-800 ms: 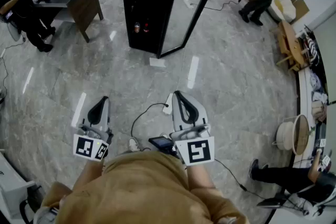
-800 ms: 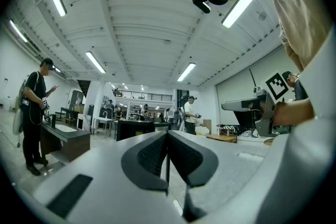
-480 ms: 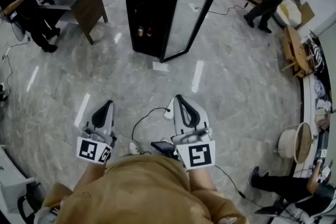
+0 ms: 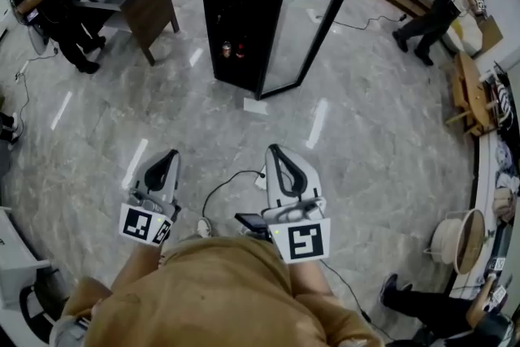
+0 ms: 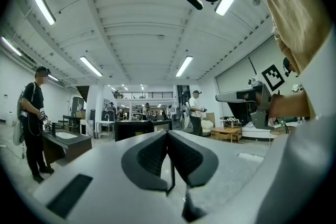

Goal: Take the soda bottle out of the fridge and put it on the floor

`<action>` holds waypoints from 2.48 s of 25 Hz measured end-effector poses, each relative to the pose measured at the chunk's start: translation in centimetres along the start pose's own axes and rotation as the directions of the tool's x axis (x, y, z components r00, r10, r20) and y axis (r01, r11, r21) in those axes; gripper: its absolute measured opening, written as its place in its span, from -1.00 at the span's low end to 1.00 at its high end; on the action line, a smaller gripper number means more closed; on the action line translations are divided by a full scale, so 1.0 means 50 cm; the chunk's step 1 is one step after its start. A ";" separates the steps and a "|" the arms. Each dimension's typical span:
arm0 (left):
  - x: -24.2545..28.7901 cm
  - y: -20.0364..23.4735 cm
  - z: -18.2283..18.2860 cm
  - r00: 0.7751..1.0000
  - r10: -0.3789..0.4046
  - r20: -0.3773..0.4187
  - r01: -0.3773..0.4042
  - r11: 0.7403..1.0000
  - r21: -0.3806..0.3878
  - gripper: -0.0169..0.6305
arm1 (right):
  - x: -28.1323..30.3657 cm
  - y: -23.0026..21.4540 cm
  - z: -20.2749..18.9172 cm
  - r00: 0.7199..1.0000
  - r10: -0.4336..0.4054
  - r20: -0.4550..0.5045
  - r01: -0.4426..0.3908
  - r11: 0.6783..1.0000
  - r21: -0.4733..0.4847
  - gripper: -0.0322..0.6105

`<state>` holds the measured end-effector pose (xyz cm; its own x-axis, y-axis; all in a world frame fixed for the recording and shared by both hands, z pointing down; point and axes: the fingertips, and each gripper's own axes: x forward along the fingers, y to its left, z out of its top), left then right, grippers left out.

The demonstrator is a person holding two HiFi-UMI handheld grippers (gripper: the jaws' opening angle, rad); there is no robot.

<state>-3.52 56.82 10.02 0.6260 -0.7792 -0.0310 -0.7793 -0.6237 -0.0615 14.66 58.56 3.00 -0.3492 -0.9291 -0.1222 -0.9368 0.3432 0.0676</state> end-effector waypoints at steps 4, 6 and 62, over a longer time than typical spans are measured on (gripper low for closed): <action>0.038 -0.050 -0.003 0.998 0.054 -0.027 -0.053 0.998 0.014 -0.94 | -0.032 -0.070 -0.018 0.999 0.036 -0.016 -0.035 0.999 0.017 -0.89; 0.056 -0.080 -0.004 0.998 0.062 -0.030 -0.062 0.998 0.016 -0.94 | -0.040 -0.103 -0.031 0.998 0.054 -0.025 -0.054 0.998 0.012 -0.89; 0.666 0.625 -0.210 0.977 -0.163 -0.135 0.145 0.981 -0.128 -0.94 | 0.873 -0.196 -0.178 0.990 -0.072 -0.124 0.074 0.997 0.014 -0.89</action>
<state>-7.34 10.70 17.53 0.7347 -0.6687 0.1142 -0.6771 -0.7332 0.0631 8.80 13.41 5.83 -0.2755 -0.9613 -0.0026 -0.9604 0.2751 0.0443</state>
